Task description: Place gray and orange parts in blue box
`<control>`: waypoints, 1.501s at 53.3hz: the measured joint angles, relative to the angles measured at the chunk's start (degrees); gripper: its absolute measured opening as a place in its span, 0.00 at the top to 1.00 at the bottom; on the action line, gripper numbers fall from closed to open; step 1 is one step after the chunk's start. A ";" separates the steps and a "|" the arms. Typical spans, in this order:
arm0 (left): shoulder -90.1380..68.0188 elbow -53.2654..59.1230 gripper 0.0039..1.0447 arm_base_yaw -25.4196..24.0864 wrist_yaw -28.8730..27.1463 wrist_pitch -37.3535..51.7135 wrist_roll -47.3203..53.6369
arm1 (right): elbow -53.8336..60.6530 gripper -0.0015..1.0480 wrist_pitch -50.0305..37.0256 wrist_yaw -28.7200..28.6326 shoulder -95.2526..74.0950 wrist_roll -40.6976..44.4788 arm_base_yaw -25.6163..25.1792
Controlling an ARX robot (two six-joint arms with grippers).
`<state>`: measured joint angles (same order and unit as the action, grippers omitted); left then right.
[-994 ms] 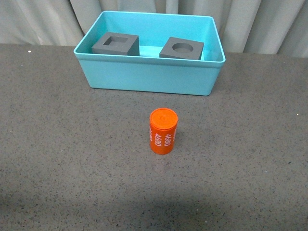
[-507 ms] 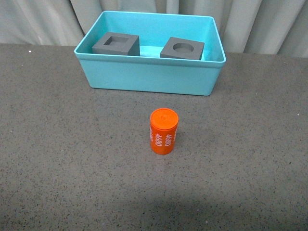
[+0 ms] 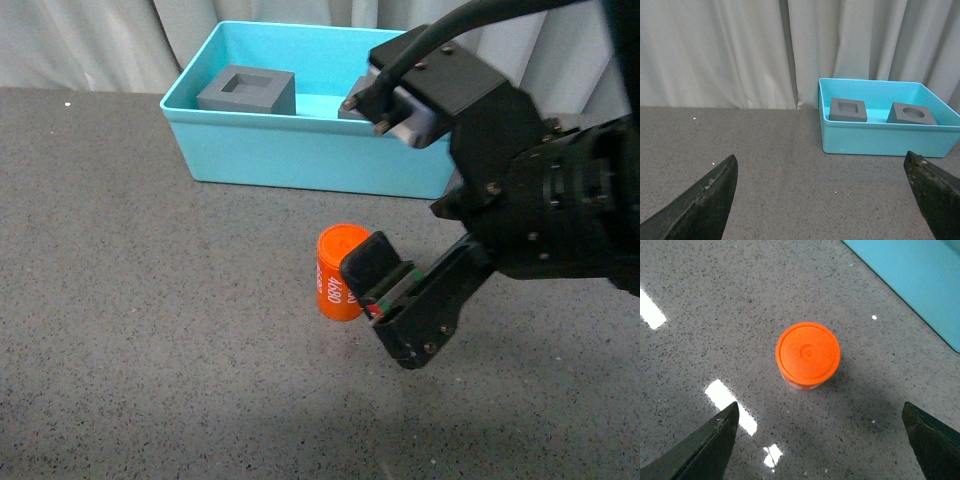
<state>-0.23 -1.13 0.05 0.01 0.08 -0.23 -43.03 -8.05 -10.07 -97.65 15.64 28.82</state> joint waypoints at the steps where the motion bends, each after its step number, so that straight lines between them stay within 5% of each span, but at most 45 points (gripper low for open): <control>1: 0.00 0.00 0.06 0.00 0.00 0.00 0.00 | -0.81 0.09 0.15 0.24 -1.25 0.15 0.24; 12: 0.00 0.00 0.06 0.00 0.00 0.00 0.00 | -7.91 0.10 0.63 0.72 -11.69 -0.11 1.42; 32: 0.00 0.00 0.06 0.00 0.00 0.00 0.00 | -11.56 0.58 0.26 0.98 -16.00 -0.46 2.43; 60: 0.00 0.00 0.06 0.00 0.00 -0.02 0.00 | -13.16 0.59 -3.72 -1.81 0.07 -7.10 -3.54; 80: 0.00 0.00 0.06 0.00 0.00 -0.04 0.00 | -27.80 0.59 -8.66 2.97 -13.09 -11.89 -3.78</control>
<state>-0.23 -1.13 0.05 0.01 0.03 -0.23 -70.83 -16.71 -7.09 -110.74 3.75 25.04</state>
